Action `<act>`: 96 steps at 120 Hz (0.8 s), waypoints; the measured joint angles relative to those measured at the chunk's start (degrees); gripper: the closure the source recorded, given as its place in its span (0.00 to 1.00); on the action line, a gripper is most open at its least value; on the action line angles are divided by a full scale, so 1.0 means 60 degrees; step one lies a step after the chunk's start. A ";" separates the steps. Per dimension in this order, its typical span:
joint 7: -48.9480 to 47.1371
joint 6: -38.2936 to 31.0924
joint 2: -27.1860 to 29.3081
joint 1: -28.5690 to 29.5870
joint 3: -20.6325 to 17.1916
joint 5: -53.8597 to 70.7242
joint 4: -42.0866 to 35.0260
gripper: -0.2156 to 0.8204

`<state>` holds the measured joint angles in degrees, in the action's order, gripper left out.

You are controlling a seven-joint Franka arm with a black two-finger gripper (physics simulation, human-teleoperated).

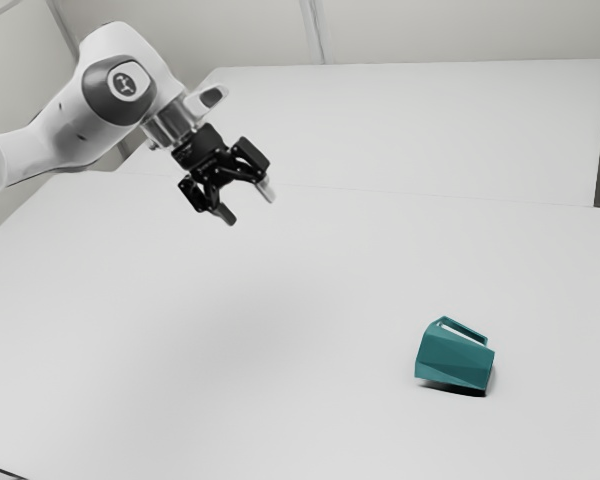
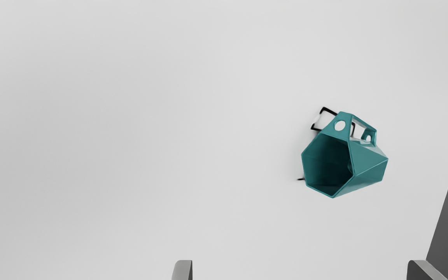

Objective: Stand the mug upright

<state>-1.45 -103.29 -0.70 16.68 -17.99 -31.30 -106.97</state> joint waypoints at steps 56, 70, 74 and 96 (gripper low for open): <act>0.1872 -0.3444 -0.1461 -0.0939 -0.1546 -0.3540 -0.1670 0.21; 0.2290 -0.3887 -0.1974 -0.1165 -0.1582 -0.3948 -0.1673 0.21; 0.2405 -0.3959 -0.2071 -0.1204 -0.1586 -0.4043 -0.1672 0.21; 0.3305 -0.4168 -0.2715 -0.1314 -0.1652 -0.4874 -0.1672 0.21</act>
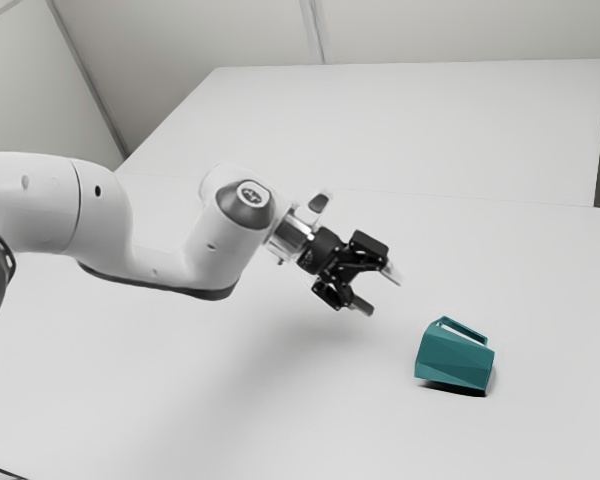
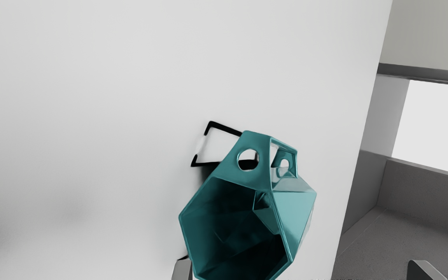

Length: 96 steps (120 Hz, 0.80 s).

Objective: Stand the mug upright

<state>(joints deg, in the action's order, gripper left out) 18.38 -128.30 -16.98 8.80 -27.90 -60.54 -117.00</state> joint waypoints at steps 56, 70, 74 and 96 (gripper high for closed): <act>0.2312 0.0013 -0.0981 -0.0345 -0.0431 -0.1418 0.0008 0.27; 0.2975 0.0225 -0.1248 -0.0360 -0.0445 -0.1720 0.0076 0.28; 0.3155 0.0283 -0.1326 -0.0363 -0.0446 -0.1780 0.0100 0.29; 0.3994 0.0477 -0.1606 -0.0525 -0.0446 -0.2091 0.0261 0.32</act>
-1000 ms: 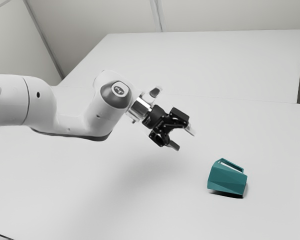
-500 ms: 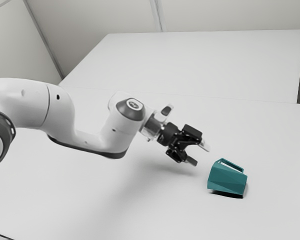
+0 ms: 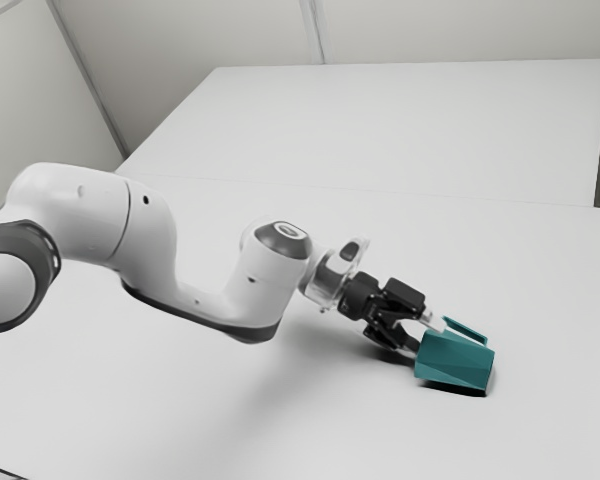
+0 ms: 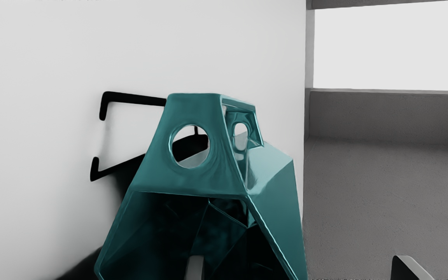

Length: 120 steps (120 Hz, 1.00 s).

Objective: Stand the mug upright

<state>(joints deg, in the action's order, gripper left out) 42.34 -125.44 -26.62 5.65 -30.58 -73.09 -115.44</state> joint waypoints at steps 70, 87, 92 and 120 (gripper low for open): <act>0.1550 0.0115 -0.0427 -0.0171 0.0000 -0.0338 0.0108 0.79; 0.1782 0.0102 -0.0432 -0.0177 0.0000 -0.0393 0.0130 0.88; 0.1858 0.0086 -0.0424 -0.0178 0.0000 -0.0447 0.0133 0.90; 0.2185 0.0013 -0.0289 -0.0178 -0.0013 -0.0551 0.0131 0.94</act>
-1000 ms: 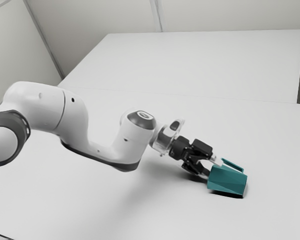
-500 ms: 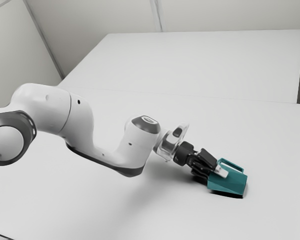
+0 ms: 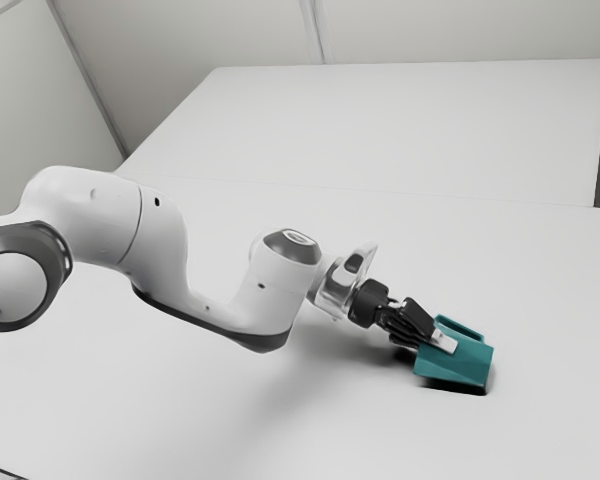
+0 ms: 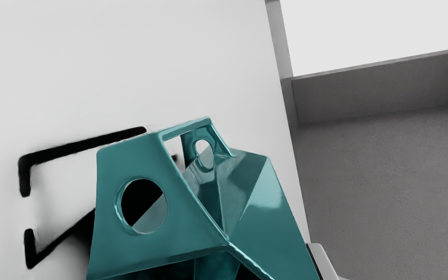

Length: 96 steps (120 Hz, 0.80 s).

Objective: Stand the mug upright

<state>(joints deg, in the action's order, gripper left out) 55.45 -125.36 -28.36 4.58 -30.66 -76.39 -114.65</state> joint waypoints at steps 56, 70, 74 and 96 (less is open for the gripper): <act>-0.1455 -0.0496 0.2874 0.0502 0.0134 0.5324 -0.0022 0.96; -0.2665 -0.0550 0.3281 0.0690 0.0152 0.8106 -0.0041 0.96; -0.3031 -0.0538 0.3368 0.0726 0.0153 0.8809 -0.0051 0.96; -0.4940 -0.0150 0.3758 0.0985 0.0144 1.1297 -0.0265 0.96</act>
<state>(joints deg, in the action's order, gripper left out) 25.81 -126.26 -5.80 10.49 -29.80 -8.61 -116.24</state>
